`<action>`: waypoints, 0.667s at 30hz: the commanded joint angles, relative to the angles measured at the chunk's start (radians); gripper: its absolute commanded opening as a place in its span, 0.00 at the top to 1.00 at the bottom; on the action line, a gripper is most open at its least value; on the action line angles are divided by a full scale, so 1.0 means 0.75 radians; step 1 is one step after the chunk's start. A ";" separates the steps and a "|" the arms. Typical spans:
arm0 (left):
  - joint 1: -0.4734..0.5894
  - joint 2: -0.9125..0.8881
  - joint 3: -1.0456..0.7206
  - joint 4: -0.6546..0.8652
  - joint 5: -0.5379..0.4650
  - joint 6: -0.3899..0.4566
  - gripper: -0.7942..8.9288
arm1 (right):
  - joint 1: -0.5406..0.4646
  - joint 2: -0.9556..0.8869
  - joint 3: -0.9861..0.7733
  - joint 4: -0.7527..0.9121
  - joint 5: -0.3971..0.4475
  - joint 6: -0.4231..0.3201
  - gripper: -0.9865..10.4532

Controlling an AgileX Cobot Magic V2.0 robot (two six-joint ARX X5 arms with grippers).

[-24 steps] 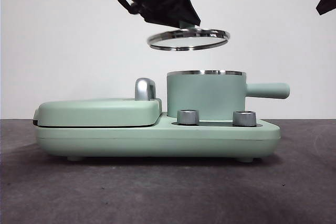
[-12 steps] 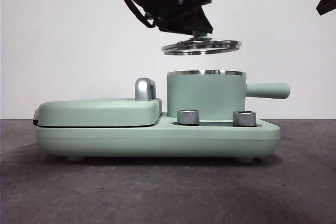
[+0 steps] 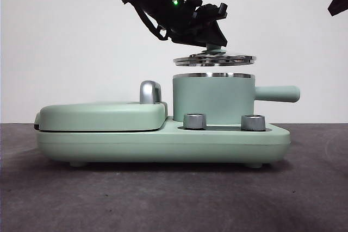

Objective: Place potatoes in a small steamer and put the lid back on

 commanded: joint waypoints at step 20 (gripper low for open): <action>-0.003 0.068 0.058 0.053 -0.024 0.074 0.91 | 0.009 0.005 0.005 0.006 0.002 0.022 0.63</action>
